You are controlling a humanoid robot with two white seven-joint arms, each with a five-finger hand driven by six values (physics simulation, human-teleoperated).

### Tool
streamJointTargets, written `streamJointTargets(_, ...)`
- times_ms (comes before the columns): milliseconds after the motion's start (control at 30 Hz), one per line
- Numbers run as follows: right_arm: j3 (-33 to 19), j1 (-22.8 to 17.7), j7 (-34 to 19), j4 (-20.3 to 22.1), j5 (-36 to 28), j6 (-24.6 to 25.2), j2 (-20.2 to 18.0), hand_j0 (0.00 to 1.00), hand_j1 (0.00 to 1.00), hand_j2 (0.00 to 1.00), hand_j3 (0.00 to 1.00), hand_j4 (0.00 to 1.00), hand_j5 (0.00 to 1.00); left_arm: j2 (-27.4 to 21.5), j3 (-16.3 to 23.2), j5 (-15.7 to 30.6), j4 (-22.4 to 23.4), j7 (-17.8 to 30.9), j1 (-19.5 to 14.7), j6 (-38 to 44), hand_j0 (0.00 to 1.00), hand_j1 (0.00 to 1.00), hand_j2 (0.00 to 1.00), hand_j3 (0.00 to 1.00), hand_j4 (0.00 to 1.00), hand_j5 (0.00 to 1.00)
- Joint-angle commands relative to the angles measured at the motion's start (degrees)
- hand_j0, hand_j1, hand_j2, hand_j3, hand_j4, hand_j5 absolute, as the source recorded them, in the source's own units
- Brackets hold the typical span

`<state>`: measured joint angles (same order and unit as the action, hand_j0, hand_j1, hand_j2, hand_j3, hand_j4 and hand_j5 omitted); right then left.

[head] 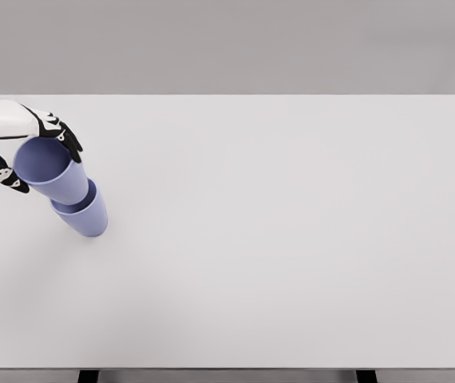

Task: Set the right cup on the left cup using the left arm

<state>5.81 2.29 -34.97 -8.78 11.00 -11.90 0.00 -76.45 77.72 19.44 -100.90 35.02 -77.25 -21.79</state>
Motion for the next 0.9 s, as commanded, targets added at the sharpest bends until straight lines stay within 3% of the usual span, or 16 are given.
streamJointTargets(0, -0.01, 0.0, -0.03, -0.01, 0.07, -0.05, 0.0, 1.0, 1.0, 1.0, 1.0, 1.0, 1.0, -0.01, -0.11, 0.25, 0.09, -0.02, -0.01, 0.17, 0.81, 0.81, 0.81, 0.81, 0.81, 0.81)
streamJointTargets(233, -0.01, 0.0, -0.03, -0.01, 0.07, -0.05, 0.0, 1.0, 1.0, 1.0, 1.0, 1.0, 1.0, -0.01, -0.11, 0.16, 0.09, -0.02, -0.01, 0.17, 0.88, 0.88, 0.88, 0.88, 0.88, 0.88)
streamJointTargets(400, -0.01, 0.0, -0.03, -0.01, 0.07, -0.05, 0.0, 1.0, 1.0, 1.0, 1.0, 1.0, 1.0, -0.01, -0.11, 0.16, 0.09, -0.02, -0.01, 0.08, 0.99, 0.99, 0.99, 0.99, 0.99, 0.99)
streamJointTargets(867, -0.01, 0.0, -0.03, -0.01, 0.07, -0.05, 0.0, 1.0, 1.0, 1.0, 1.0, 1.0, 1.0, -0.1, -0.55, 0.07, 0.09, -0.02, -0.01, -0.01, 1.0, 1.0, 1.0, 1.0, 1.0, 1.0)
